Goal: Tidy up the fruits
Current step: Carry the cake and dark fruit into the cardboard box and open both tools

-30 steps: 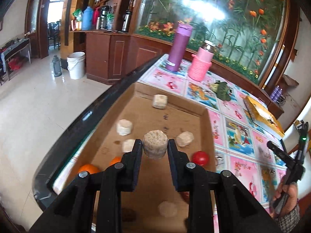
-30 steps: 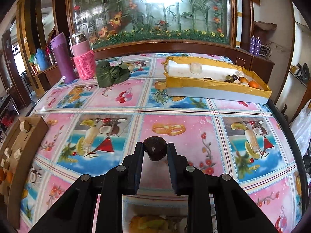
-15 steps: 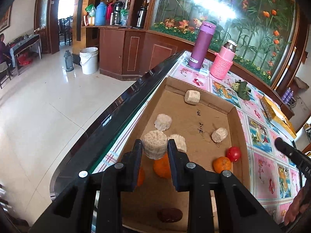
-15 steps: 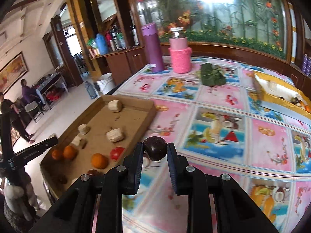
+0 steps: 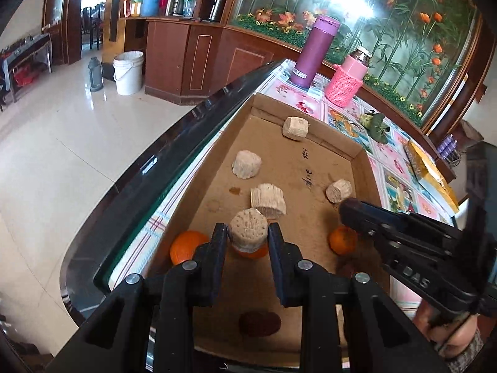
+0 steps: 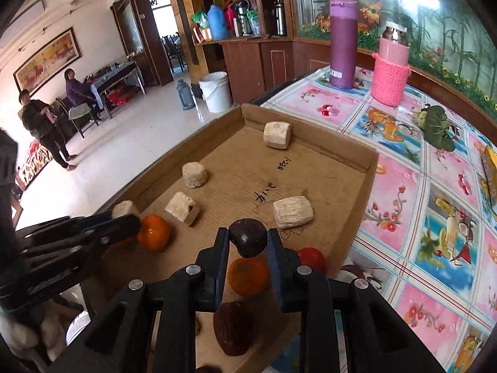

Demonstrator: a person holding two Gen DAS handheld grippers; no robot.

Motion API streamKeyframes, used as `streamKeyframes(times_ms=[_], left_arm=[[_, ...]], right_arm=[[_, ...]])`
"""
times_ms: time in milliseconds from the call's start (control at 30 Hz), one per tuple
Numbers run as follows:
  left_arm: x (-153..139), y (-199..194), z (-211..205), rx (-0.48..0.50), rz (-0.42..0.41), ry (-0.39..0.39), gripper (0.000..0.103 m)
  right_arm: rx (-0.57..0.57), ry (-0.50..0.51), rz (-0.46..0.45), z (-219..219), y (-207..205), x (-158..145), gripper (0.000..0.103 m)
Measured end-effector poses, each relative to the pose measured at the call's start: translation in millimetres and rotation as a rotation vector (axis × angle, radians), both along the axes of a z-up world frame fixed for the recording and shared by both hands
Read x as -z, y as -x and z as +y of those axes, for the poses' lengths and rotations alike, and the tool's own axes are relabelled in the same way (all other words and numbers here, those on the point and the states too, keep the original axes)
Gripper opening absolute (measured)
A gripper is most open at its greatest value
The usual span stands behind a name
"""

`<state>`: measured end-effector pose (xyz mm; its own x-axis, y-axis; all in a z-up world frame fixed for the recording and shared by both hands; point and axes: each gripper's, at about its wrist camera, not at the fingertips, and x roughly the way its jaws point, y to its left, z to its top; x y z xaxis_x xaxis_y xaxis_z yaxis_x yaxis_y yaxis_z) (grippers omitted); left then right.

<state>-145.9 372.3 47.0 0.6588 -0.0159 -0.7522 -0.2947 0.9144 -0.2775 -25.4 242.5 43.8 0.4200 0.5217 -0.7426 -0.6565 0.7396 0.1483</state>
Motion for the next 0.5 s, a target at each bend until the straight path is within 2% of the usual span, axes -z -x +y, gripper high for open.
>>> streamKeyframes(times_ms=[67, 133, 200, 267, 300, 433, 500], left_arm=[[-3, 4, 1, 0.001, -0.006, 0.015, 0.028], [-10, 12, 4, -0.008, -0.022, 0.016, 0.036], [-20, 22, 8, -0.024, -0.047, 0.009, 0.048], [-31, 34, 16, -0.052, -0.081, -0.006, 0.055], [-35, 41, 20, -0.072, -0.095, -0.015, 0.057], [-50, 57, 28, -0.143, -0.114, -0.027, 0.059], [-54, 60, 25, -0.150, -0.129, -0.033, 0.064]], right_arm=[[0.002, 0.008, 0.022, 1, -6, 6, 0.027], [0.006, 0.004, 0.037, 1, -8, 8, 0.027], [0.001, -0.001, 0.049, 2, -12, 7, 0.029], [0.002, -0.006, 0.046, 2, -12, 5, 0.036], [0.004, -0.011, 0.042, 1, -13, 3, 0.044], [0.020, -0.062, 0.033, -5, -11, -10, 0.046], [0.039, -0.112, 0.019, -15, -6, -19, 0.051]])
